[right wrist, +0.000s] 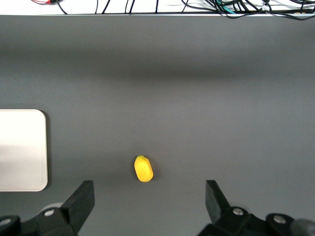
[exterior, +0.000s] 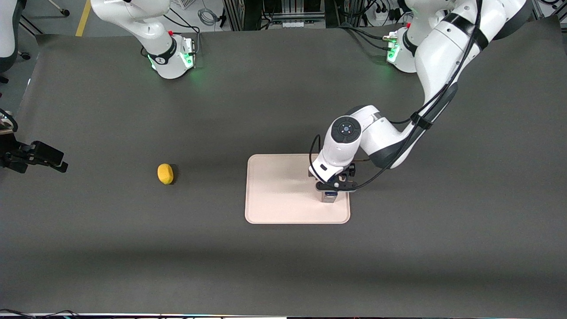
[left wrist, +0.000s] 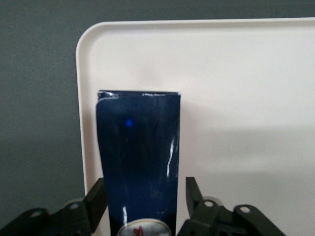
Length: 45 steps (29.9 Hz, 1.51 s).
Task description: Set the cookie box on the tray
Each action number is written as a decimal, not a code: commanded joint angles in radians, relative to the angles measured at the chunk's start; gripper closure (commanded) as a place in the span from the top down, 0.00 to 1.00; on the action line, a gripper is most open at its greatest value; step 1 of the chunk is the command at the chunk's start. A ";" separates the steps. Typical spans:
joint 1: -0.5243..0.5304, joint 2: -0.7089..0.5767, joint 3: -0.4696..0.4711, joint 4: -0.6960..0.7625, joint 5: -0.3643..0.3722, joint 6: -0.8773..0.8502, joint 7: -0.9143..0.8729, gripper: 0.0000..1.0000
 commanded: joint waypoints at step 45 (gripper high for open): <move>0.136 -0.695 0.584 -0.050 -0.606 -0.573 1.196 1.00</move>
